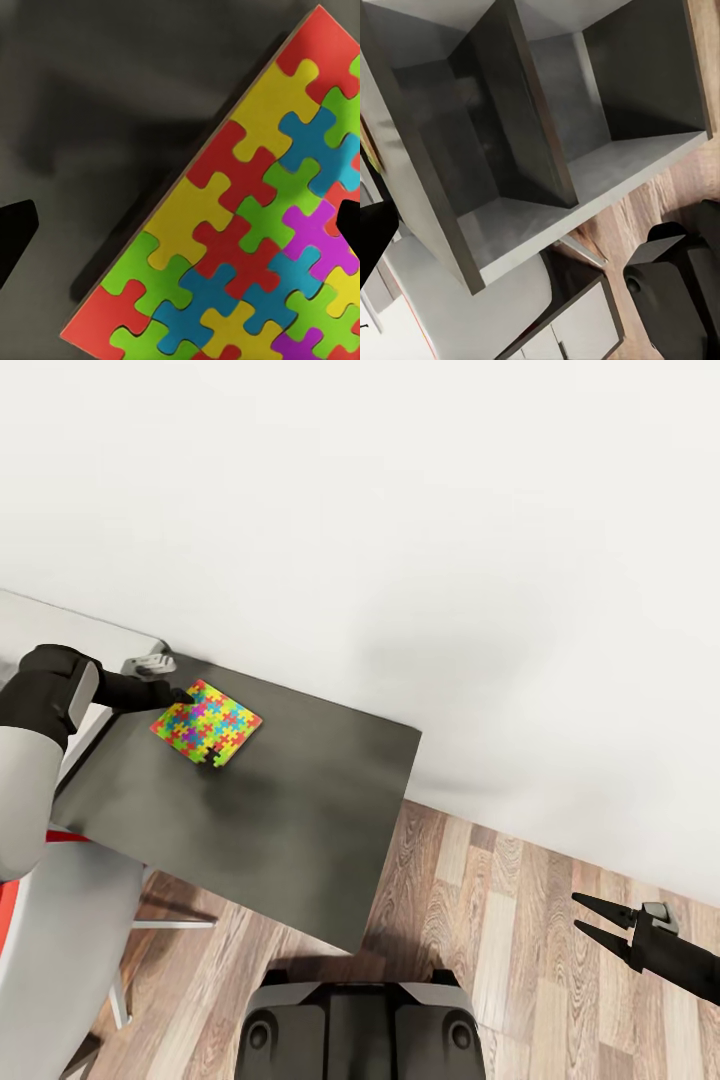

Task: Put all the toys in the child's room - the three board games (two on the bed and one on the table), the two jigsaw puzzles on the table, and the tennis ball on the table - inside the toy box on the table in the child's room.

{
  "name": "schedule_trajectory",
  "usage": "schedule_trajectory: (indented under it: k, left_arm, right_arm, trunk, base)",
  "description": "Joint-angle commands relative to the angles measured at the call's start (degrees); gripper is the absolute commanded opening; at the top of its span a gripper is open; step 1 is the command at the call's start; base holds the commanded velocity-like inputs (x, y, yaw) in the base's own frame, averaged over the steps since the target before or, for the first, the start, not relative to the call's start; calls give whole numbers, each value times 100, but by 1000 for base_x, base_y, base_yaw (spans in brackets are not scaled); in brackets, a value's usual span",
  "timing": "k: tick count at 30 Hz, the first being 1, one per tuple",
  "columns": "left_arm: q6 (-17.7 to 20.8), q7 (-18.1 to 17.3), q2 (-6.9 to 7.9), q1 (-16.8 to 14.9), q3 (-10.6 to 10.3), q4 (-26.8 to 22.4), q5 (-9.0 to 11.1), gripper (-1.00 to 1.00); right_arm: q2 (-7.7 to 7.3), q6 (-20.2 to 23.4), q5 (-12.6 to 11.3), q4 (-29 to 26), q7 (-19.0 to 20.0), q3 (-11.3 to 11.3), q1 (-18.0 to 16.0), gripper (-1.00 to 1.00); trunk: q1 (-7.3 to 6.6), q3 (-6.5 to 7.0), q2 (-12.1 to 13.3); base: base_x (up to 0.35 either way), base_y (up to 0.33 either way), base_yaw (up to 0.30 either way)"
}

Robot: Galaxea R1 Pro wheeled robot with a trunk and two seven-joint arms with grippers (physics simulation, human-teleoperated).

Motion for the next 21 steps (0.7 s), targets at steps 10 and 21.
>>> schedule_trajectory:
  k: [10,21]
  left_arm:
    - [21,-78,-5,-3,18,-4,-52,100]
    - [-61,-83,-5,-3,15,-4,-50,100]
  right_arm:
    - [-1,23,6,1,18,-8,-2,100]
    - [-1,23,6,1,18,-9,-2,100]
  trunk:
    - [3,-86,-9]
    - [3,-123,-9]
  base:
    - [0,0,0]
    - [0,0,0]
